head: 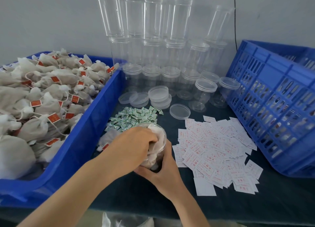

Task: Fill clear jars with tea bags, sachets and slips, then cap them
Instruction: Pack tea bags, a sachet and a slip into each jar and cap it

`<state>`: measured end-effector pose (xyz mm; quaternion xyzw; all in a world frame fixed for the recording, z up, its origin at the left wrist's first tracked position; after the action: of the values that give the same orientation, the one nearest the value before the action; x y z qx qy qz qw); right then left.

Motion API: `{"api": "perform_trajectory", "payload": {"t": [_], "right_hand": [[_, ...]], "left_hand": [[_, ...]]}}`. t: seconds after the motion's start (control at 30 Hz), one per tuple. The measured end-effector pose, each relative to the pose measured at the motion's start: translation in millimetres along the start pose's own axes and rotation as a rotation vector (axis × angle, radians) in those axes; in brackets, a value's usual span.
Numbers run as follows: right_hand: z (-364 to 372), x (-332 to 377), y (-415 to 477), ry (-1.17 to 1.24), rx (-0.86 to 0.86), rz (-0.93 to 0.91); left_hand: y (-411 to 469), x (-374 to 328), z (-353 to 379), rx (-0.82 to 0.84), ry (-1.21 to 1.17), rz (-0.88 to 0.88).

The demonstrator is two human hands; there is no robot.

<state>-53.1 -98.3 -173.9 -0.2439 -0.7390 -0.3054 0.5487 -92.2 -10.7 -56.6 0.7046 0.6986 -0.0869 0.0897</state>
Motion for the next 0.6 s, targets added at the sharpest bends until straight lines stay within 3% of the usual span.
{"api": "perform_trajectory", "payload": {"t": [0.2, 0.27, 0.33, 0.37, 0.43, 0.53, 0.6], "right_hand": [[-2, 10, -2, 0.135, 0.033, 0.018], [-11, 8, 0, 0.305, -0.1, 0.04], [-30, 6, 5, 0.309, -0.316, 0.075], [-41, 7, 10, 0.221, -0.38, 0.085], [-52, 11, 25, -0.055, -0.335, 0.106], [-51, 1, 52, -0.464, -0.052, 0.215], [-45, -9, 61, -0.75, 0.077, 0.231]], "left_hand": [[2, -3, 1, 0.163, 0.147, -0.021], [2, -2, 2, 0.181, 0.107, -0.04], [1, -1, 5, 0.2, 0.055, -0.029], [0, 1, 6, 0.184, 0.019, -0.022], [0, 2, 5, 0.091, -0.018, -0.001], [-7, -1, 4, -0.116, -0.159, 0.019], [-18, 3, 0, -0.313, -0.409, -0.049]]}}
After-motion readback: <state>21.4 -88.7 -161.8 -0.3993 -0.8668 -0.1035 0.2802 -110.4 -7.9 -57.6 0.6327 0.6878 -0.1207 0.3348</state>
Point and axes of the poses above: each hand's wrist, its own y-axis towards the middle knuckle, its own z-axis out of the palm, x = y × z, the point moved 6 cm from there along y, towards the middle knuckle, and after that the axes turned 7 degrees about x, right-handed, at the moved point
